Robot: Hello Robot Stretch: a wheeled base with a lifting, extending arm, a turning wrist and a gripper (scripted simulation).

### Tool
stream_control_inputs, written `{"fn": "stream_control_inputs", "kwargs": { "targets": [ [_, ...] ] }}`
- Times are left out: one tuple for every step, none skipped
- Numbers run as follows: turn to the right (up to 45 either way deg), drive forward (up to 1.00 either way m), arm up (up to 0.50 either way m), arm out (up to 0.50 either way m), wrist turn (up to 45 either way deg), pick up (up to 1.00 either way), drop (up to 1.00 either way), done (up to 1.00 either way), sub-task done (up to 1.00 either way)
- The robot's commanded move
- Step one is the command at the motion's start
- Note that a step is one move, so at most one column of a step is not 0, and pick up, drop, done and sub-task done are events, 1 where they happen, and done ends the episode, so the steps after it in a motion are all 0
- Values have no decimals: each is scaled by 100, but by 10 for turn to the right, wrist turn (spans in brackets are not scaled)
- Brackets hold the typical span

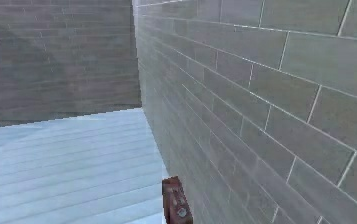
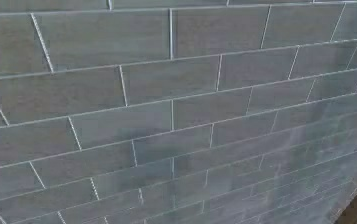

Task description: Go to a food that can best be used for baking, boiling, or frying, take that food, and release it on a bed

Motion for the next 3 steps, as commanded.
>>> {"fn": "stream_control_inputs", "kwargs": {
  "targets": [
    [-450, 0, 0, 0, 0, 0, 0, 0, 0],
    [-450, 0, 0, 0, 0, 0, 0, 0, 0],
    [0, 25, 0, 0, 0, 0, 0, 0, 0]
  ]
}}
